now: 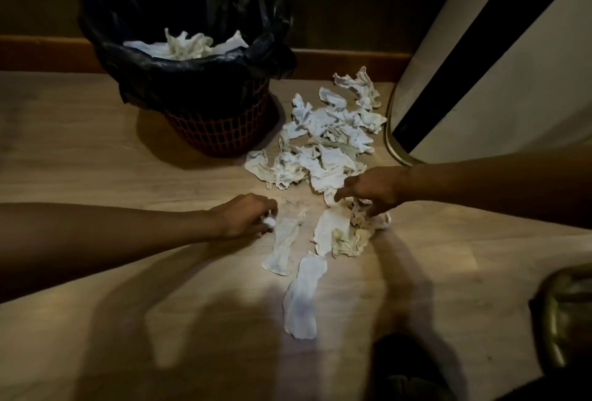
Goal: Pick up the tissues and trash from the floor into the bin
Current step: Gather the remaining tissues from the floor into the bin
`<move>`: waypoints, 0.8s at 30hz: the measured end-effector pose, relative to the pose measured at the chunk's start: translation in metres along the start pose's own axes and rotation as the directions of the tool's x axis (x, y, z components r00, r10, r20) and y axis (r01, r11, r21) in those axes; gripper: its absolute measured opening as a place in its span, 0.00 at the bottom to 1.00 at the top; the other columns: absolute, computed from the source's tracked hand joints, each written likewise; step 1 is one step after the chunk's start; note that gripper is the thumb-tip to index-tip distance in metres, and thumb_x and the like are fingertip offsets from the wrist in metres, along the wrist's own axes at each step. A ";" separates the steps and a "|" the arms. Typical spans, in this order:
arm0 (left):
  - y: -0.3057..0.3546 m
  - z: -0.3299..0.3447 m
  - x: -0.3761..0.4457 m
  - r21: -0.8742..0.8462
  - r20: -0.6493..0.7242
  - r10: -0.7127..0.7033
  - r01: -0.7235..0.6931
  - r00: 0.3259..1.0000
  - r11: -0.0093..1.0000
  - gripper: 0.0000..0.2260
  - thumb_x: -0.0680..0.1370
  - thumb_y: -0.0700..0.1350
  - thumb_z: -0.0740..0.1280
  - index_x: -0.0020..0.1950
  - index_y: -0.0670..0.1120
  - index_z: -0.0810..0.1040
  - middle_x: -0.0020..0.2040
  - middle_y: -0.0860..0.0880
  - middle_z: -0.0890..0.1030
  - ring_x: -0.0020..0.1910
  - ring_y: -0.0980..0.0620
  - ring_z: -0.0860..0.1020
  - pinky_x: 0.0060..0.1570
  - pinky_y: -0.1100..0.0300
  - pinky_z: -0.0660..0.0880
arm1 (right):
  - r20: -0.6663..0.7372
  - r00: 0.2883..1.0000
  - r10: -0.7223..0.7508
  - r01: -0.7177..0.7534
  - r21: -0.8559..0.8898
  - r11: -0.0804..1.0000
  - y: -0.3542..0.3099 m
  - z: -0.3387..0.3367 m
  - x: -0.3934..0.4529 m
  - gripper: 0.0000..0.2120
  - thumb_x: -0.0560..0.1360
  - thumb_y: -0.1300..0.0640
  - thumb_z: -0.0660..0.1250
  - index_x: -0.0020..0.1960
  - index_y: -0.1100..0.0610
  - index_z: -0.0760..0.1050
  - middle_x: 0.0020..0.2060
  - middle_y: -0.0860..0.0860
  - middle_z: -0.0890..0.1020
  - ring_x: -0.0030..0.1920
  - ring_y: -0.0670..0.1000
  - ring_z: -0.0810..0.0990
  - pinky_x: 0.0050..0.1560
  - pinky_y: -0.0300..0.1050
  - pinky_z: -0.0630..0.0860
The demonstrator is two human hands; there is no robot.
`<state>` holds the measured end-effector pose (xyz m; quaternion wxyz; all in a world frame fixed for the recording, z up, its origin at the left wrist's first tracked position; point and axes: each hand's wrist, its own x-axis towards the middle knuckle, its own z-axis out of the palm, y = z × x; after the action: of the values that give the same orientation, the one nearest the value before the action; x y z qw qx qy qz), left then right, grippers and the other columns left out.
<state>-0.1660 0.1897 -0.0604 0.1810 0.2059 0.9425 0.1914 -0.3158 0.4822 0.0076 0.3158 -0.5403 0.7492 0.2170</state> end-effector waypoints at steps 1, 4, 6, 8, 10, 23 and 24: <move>0.012 0.001 0.003 -0.007 -0.008 0.044 -0.044 0.999 0.999 0.10 0.78 0.52 0.68 0.56 0.50 0.76 0.50 0.51 0.81 0.47 0.52 0.79 0.47 0.55 0.77 | -0.013 0.999 -0.050 0.049 -0.044 0.998 0.000 0.006 -0.001 0.38 0.72 0.49 0.73 0.76 0.45 0.57 0.66 0.54 0.70 0.52 0.56 0.79 0.44 0.45 0.71; 0.049 0.012 0.010 -0.003 0.042 0.235 -0.235 0.971 0.972 0.11 0.78 0.57 0.67 0.53 0.51 0.80 0.53 0.51 0.80 0.53 0.53 0.76 0.51 0.52 0.77 | -0.019 0.982 -0.186 0.183 -0.107 0.977 -0.001 0.022 0.004 0.41 0.73 0.43 0.70 0.78 0.38 0.50 0.74 0.57 0.60 0.60 0.60 0.77 0.51 0.51 0.77; 0.070 0.026 0.014 0.034 0.049 0.335 -0.337 0.941 0.941 0.11 0.76 0.59 0.67 0.50 0.53 0.83 0.63 0.49 0.76 0.64 0.51 0.71 0.58 0.52 0.75 | -0.007 0.968 -0.250 0.247 -0.140 0.959 -0.003 0.032 0.012 0.36 0.75 0.40 0.67 0.77 0.38 0.52 0.74 0.59 0.58 0.64 0.61 0.74 0.54 0.53 0.78; 0.087 0.041 0.017 0.040 0.101 0.341 -0.346 0.935 0.937 0.11 0.75 0.60 0.68 0.48 0.55 0.84 0.72 0.50 0.68 0.72 0.49 0.63 0.64 0.51 0.70 | -0.032 0.958 -0.285 0.276 -0.173 0.946 -0.005 0.041 0.019 0.28 0.77 0.45 0.64 0.74 0.43 0.59 0.70 0.60 0.62 0.62 0.60 0.73 0.53 0.52 0.78; 0.096 0.055 0.015 -0.008 0.154 0.339 -0.342 0.928 0.940 0.10 0.74 0.60 0.69 0.48 0.56 0.85 0.76 0.51 0.65 0.75 0.47 0.59 0.67 0.47 0.67 | -0.106 0.942 -0.319 0.297 -0.182 0.937 -0.002 0.047 0.026 0.15 0.78 0.52 0.62 0.64 0.52 0.69 0.63 0.58 0.68 0.56 0.58 0.75 0.49 0.50 0.77; 0.095 0.046 0.002 -0.151 0.203 0.073 -0.042 0.977 0.988 0.16 0.80 0.48 0.63 0.68 0.55 0.69 0.59 0.54 0.78 0.53 0.58 0.77 0.55 0.55 0.78 | -0.713 0.687 0.140 0.189 0.362 0.913 0.049 0.003 0.017 0.15 0.75 0.60 0.66 0.61 0.55 0.71 0.51 0.54 0.80 0.49 0.54 0.79 0.44 0.42 0.69; 0.094 0.041 0.000 -0.174 0.172 0.005 0.026 0.985 0.984 0.19 0.80 0.51 0.63 0.71 0.57 0.67 0.62 0.55 0.77 0.56 0.58 0.78 0.57 0.59 0.77 | -0.715 0.672 0.195 0.144 0.384 0.912 0.054 0.002 0.017 0.19 0.75 0.62 0.66 0.65 0.54 0.70 0.54 0.55 0.80 0.51 0.56 0.79 0.45 0.42 0.69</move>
<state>-0.1194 0.2804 -0.0546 0.2802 0.1999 0.9038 0.2544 -0.3695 0.4900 -0.0066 0.0876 -0.4920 0.8478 -0.1778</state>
